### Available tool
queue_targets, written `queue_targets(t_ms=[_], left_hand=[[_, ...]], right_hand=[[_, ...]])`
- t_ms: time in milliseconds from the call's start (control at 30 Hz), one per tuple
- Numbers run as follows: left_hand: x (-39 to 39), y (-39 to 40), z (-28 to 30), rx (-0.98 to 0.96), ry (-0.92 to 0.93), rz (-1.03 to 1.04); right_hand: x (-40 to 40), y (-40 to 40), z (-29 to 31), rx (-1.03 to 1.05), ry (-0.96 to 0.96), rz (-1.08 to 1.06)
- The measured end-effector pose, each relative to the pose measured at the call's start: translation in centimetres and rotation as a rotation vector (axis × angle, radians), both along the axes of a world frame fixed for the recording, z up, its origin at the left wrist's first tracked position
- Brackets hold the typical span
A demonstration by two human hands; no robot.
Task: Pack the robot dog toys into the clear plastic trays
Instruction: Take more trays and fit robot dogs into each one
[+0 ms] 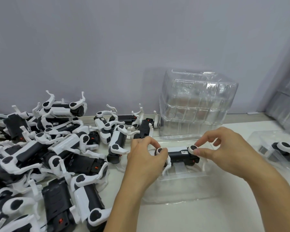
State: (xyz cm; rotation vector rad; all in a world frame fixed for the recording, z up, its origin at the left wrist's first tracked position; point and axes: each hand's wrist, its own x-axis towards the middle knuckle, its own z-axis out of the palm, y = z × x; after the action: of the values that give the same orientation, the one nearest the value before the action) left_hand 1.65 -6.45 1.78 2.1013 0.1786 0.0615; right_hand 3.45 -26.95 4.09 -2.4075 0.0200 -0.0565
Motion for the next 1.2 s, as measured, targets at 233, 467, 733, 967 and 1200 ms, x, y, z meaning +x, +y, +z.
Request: queue_targets(t_ms=[233,467,733,967,1200], left_hand=[[-0.2,0.3,-0.2,-0.026,-0.069,-0.023],[0.5,0.2,-0.4,-0.236,-0.119,0.061],[0.6,0.2,-0.9,-0.162,-0.126,0.099],[0.5,0.2,-0.6,-0.084,-0.137,0.099],[-0.2,0.0,0.6,0.152,-0.1,0.104]], right_hand=[[-0.1,0.6,0.6,0.002,-0.042,0.101],[-0.3,4.8,0.6,0.062,-0.156,0.266],[-0.1,6.6,-0.8,-0.066,-0.1,0.274],[0.0,6.6,-1.0,-0.039,-0.093,0.254],[0.2,5.1,-0.3,0.172,-0.097,0.276]])
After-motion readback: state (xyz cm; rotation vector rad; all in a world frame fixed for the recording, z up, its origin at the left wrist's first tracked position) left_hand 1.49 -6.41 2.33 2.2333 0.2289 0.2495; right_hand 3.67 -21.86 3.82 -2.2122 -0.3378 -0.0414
